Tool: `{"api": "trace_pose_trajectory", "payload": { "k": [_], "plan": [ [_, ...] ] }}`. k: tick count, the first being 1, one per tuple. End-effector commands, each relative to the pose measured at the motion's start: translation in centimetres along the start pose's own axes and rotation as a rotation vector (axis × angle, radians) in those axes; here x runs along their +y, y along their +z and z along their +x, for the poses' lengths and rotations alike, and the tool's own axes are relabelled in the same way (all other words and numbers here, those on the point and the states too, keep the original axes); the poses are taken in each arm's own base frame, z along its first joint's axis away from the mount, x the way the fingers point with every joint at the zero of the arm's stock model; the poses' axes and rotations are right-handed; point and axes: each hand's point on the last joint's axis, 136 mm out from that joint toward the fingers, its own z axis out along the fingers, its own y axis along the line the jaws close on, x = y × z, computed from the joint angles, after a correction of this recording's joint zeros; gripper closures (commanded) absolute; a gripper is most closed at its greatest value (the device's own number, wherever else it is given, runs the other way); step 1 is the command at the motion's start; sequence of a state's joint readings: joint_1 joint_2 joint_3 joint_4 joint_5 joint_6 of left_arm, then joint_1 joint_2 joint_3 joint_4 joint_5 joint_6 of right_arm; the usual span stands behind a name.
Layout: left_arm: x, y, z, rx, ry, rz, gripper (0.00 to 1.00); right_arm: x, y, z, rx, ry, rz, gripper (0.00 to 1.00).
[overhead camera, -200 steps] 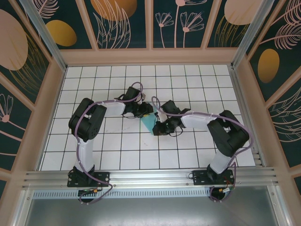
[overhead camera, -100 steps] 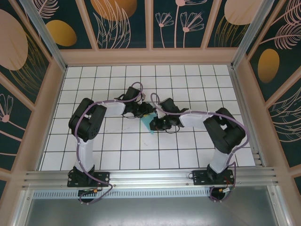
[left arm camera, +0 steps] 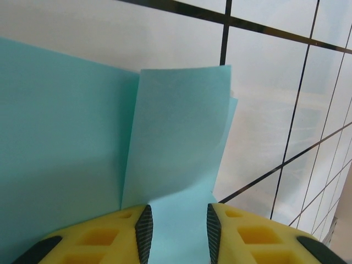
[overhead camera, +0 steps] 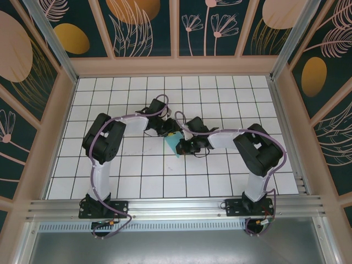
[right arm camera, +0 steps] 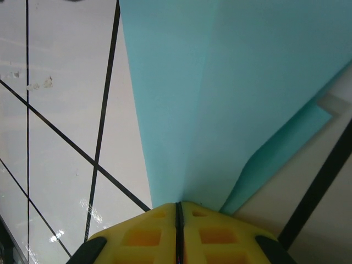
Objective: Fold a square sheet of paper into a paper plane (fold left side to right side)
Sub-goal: Fourth fold the wing at the center of the table.
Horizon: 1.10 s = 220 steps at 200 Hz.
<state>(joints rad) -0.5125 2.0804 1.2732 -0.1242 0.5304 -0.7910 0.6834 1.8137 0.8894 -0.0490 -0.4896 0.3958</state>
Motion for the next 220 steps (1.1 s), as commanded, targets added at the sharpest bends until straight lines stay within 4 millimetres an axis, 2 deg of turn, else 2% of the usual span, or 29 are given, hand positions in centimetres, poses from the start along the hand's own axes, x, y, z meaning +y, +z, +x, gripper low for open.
{"api": "trace_pose_trajectory", "payload": {
  "k": [1, 49, 109, 178, 220],
  "plan": [
    [5.8, 1.6, -2.0, -0.053, -0.011, -0.175, 0.64, -5.5, 0.9, 6.2, 0.176, 0.066, 0.202, 0.9],
    [4.2, 1.0, -5.1, -0.088, 0.001, -0.145, 0.63, -5.8, 1.1, 6.7, 0.19, 0.069, 0.209, 0.9],
    [2.7, 1.0, -7.9, -0.113, 0.002, -0.102, 0.62, -5.8, 1.2, 6.6, 0.188, 0.07, 0.207, 0.9],
    [0.2, 0.9, -9.7, -0.127, 0.012, -0.029, 0.61, -5.8, 1.7, 6.4, 0.184, 0.083, 0.196, 0.9],
    [0.3, 1.3, -10.9, -0.135, 0.007, -0.023, 0.61, -5.8, 1.7, 6.5, 0.188, 0.084, 0.197, 0.9]
  ]
}}
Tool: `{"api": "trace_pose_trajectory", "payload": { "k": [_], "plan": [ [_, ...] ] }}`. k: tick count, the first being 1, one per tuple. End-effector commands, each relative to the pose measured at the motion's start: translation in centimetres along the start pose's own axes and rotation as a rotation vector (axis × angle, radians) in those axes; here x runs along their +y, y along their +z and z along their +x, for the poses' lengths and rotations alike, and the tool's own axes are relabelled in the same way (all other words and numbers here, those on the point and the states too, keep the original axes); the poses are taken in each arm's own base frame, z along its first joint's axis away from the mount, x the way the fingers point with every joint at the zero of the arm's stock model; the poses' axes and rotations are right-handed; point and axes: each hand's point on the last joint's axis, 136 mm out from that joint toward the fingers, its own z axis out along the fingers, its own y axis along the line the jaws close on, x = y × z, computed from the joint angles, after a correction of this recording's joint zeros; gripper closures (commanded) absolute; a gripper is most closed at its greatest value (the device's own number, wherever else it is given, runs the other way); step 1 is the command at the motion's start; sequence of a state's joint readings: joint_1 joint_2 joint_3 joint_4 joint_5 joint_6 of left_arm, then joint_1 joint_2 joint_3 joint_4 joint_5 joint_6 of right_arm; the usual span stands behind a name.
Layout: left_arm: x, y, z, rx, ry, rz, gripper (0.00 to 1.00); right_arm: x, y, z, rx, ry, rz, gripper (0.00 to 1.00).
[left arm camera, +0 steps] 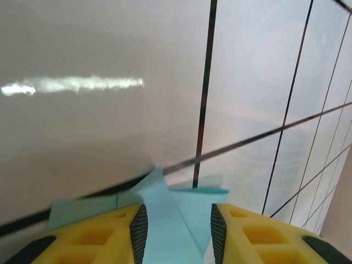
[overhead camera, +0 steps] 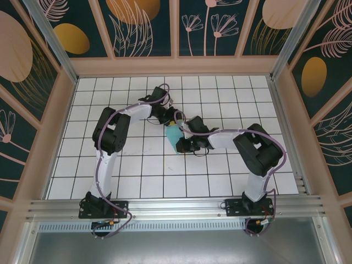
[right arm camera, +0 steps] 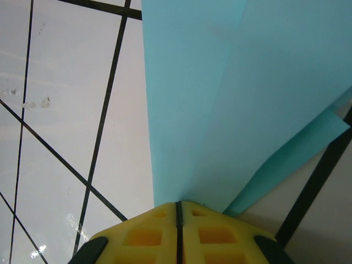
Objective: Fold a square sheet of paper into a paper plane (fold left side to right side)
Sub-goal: Fourth fold the wing at the center of the table.
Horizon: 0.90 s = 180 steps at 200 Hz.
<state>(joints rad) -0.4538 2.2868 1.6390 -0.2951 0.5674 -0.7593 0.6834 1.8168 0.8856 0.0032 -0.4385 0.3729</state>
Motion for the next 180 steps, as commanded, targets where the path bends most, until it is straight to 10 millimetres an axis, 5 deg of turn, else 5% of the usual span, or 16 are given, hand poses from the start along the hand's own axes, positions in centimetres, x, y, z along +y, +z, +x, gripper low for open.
{"api": "trace_pose_trajectory", "payload": {
  "k": [1, 48, 101, 143, 180],
  "plan": [
    [1.7, 0.2, -4.2, -0.128, 0.025, -0.037, 0.61, -5.0, 1.3, 8.0, 0.251, 0.118, 0.169, 0.9],
    [1.6, -0.9, -6.2, -0.156, 0.021, -0.027, 0.61, -4.4, 1.3, 7.5, 0.242, 0.106, 0.138, 0.9],
    [-1.0, -7.4, -7.0, -0.264, 0.1, -0.024, 0.57, -4.3, -0.4, 5.6, 0.221, 0.008, 0.092, 0.9],
    [-2.8, -9.4, -2.9, -0.23, 0.143, 0.08, 0.61, -4.7, -1.8, 4.8, 0.226, -0.046, 0.069, 0.9],
    [-3.9, -6.5, 1.5, -0.117, 0.179, 0.123, 0.64, -4.8, -1.8, 4.4, 0.216, -0.046, 0.069, 0.9]
  ]
}}
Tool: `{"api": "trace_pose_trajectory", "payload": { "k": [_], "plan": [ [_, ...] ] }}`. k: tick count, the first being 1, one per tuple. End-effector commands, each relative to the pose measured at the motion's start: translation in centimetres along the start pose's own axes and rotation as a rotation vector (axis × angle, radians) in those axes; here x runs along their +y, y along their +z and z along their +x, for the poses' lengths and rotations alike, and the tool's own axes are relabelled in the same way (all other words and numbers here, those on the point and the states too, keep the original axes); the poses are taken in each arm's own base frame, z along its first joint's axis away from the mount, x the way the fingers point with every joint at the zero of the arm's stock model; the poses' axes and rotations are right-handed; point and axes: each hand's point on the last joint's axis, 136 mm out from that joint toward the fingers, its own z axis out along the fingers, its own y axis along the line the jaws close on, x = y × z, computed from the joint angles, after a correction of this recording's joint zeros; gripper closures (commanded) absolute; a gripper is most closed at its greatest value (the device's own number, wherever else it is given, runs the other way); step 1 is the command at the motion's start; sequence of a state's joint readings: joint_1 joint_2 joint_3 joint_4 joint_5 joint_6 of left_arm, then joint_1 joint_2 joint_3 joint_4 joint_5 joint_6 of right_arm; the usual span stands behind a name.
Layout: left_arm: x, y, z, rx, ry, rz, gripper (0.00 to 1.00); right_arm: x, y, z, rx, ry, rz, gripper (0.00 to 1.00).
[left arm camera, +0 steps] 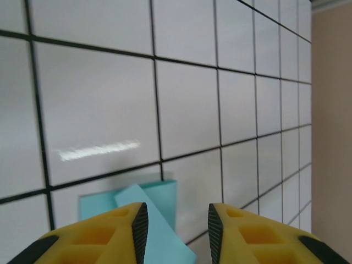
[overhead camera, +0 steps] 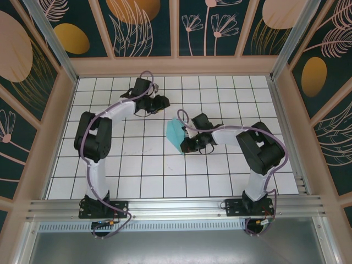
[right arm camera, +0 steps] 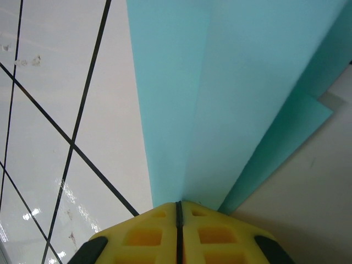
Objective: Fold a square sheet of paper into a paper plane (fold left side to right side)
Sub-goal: Fourth fold the wing at the center of the table.
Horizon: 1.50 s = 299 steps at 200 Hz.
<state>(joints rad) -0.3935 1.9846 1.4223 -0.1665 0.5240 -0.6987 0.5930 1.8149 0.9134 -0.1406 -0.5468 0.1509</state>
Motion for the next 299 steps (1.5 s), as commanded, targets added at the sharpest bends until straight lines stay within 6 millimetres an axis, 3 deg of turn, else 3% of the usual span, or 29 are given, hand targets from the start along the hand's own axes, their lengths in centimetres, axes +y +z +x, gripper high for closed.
{"api": "trace_pose_trajectory", "payload": {
  "k": [1, 36, 66, 101, 120, 157, 176, 238, 299],
  "plan": [
    [-1.0, 2.0, 3.5, 0.094, 0.04, 0.054, 0.64, -2.7, 0.0, 4.0, 0.137, 0.058, 0.098, 0.9],
    [1.1, 5.5, 4.7, 0.153, 0.009, 0.025, 0.65, -2.7, 0.1, 3.7, 0.128, 0.068, 0.098, 0.9],
    [2.2, 7.1, 4.2, 0.157, 0.012, -0.009, 0.65, -2.7, 0.0, 3.5, 0.118, 0.078, 0.102, 0.89],
    [4.9, 8.7, 5.5, 0.189, -0.016, -0.064, 0.65, -2.3, -0.5, 2.6, 0.087, 0.094, 0.101, 0.89],
    [6.1, 8.7, 6.1, 0.194, -0.026, -0.093, 0.65, -1.3, -1.6, 1.3, 0.03, 0.116, 0.091, 0.88],
    [6.6, 8.2, 6.8, 0.189, -0.031, -0.107, 0.65, 2.2, -5.1, -2.9, -0.157, 0.225, 0.004, 0.87],
    [6.6, 8.2, 6.9, 0.187, -0.039, -0.1, 0.66, 3.4, -5.9, -4.8, -0.232, 0.304, -0.044, 0.87],
    [6.6, 8.3, 6.9, 0.185, -0.037, -0.095, 0.66, 2.5, -1.6, -8.2, -0.242, 0.408, -0.016, 0.89],
    [6.6, 8.5, 6.9, 0.188, -0.04, -0.093, 0.66, 0.2, 0.7, -8.0, -0.212, 0.423, 0.084, 0.89]
  ]
}}
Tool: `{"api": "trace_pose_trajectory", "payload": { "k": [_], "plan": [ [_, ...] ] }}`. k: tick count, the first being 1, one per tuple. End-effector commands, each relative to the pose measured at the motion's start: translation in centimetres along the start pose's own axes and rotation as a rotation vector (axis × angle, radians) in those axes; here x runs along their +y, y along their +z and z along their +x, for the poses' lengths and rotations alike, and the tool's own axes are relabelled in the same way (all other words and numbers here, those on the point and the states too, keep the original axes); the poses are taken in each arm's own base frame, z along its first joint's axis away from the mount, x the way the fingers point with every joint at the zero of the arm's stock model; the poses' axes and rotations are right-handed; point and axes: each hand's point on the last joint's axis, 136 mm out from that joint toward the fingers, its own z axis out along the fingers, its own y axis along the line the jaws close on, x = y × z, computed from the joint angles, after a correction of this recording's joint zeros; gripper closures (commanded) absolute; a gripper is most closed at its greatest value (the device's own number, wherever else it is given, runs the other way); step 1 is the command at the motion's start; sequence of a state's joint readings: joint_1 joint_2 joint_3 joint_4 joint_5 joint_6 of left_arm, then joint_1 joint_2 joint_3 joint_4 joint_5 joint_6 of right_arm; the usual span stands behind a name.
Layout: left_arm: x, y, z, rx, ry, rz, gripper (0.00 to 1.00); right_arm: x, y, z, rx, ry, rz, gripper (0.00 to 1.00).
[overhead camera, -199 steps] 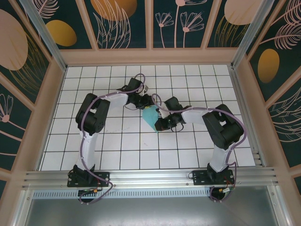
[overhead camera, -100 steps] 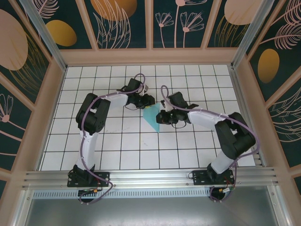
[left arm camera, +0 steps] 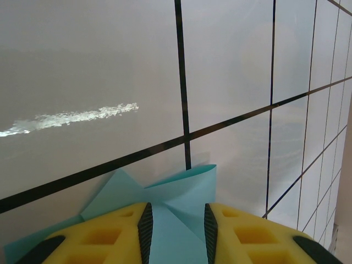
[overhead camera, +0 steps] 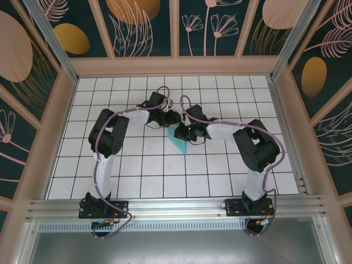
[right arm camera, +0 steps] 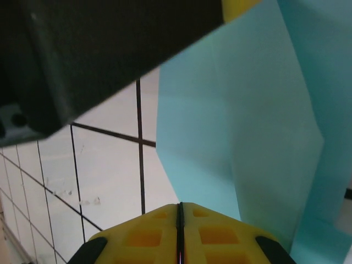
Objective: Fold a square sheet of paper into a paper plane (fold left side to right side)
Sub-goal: Fourth fold the wing at the center of the table.
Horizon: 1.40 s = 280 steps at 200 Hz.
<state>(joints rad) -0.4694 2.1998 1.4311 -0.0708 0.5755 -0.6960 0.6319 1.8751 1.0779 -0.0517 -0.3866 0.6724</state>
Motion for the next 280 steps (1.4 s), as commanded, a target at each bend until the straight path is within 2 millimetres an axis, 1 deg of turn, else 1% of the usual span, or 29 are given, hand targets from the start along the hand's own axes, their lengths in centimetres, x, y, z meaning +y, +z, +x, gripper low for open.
{"api": "trace_pose_trajectory", "payload": {
  "k": [1, 18, 51, 75, 103, 146, 184, 211, 248, 280],
  "plan": [
    [3.4, 1.0, 1.4, 0.029, -0.042, -0.087, 0.66, -0.7, 0.9, -0.5, -0.012, 0.017, 0.039, 0.89],
    [3.5, 1.0, 1.4, 0.029, -0.041, -0.091, 0.66, -1.1, 1.4, -0.5, -0.008, 0.015, 0.049, 0.89],
    [3.8, 1.1, 1.3, 0.029, -0.04, -0.109, 0.66, -2.7, 1.9, -0.3, -0.004, 0.033, 0.097, 0.89],
    [4.3, 1.2, 1.2, 0.026, -0.046, -0.125, 0.66, -4.0, 2.2, 0.8, 0.026, 0.057, 0.133, 0.89],
    [4.6, 1.2, 1.1, 0.021, -0.049, -0.14, 0.66, -5.5, 2.2, 2.7, 0.073, 0.085, 0.161, 0.89],
    [5.3, 1.2, 0.9, 0.017, -0.059, -0.158, 0.67, -6.1, 1.0, 5.3, 0.143, 0.052, 0.176, 0.89],
    [5.9, 1.1, 0.8, 0.013, -0.068, -0.172, 0.67, -6.8, 0.2, 7.2, 0.193, 0.024, 0.201, 0.89],
    [5.9, 1.0, 0.7, 0.012, -0.069, -0.172, 0.67, -7.7, -0.3, 8.3, 0.22, 0.02, 0.228, 0.89],
    [5.5, 0.7, 0.5, 0.007, -0.066, -0.171, 0.67, -7.7, -0.9, 9.3, 0.249, 0.002, 0.214, 0.89],
    [5.3, 0.6, 0.3, 0.005, -0.061, -0.173, 0.67, -7.9, -1.2, 11.0, 0.292, -0.012, 0.208, 0.89]
  ]
}}
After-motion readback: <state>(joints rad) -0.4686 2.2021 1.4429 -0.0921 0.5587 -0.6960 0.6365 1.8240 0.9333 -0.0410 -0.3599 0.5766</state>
